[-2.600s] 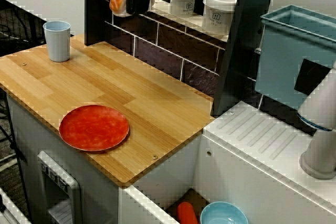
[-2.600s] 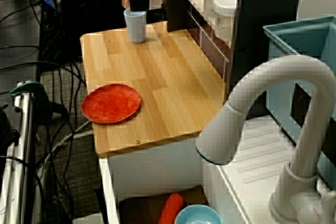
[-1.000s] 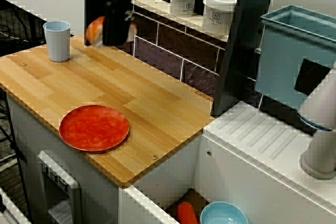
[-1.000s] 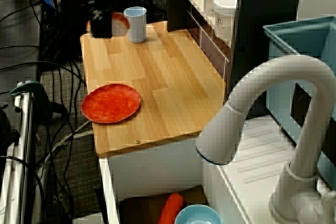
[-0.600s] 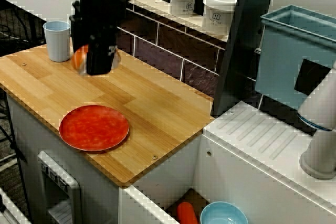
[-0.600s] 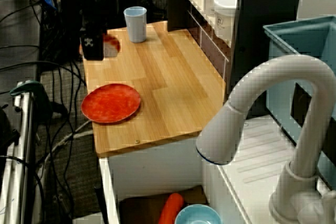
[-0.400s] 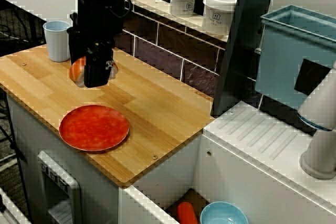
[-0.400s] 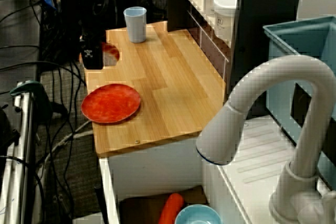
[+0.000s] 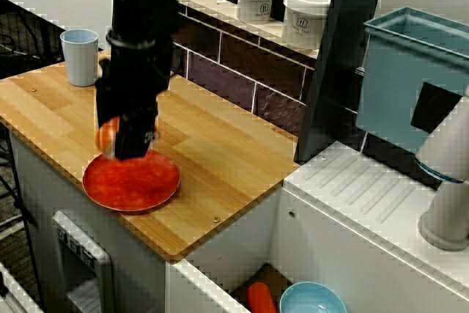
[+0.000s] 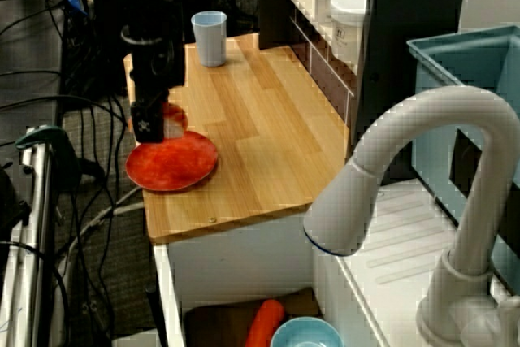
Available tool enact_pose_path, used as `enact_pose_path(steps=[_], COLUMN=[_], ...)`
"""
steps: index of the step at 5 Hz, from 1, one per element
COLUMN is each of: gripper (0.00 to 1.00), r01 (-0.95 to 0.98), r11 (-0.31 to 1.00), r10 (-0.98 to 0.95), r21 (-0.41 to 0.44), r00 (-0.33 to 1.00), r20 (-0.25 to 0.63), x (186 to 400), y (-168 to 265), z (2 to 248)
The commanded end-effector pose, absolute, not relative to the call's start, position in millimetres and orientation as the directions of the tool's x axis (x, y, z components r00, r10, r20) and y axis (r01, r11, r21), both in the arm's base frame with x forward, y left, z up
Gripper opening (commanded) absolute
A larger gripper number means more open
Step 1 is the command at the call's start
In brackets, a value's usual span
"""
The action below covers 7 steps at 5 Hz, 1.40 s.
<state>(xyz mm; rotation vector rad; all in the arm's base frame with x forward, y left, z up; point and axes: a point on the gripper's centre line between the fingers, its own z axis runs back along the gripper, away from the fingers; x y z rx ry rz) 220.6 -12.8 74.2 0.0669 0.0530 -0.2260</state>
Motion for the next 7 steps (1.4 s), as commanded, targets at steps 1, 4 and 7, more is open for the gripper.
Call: enact_pose_path(steps=[1, 4, 7], gripper=[0.00, 0.00, 1.00], r01=[0.212, 0.210, 0.194], r11=[0.975, 0.974, 0.978], r10=[-0.209, -0.204, -0.188], r21=[0.073, 0.088, 0.072], r00=[0.977, 0.976, 0.979], r20=[-0.045, -0.074, -0.082], x=[226, 228, 228], y=[-12, -13, -8], z=[68, 47, 46])
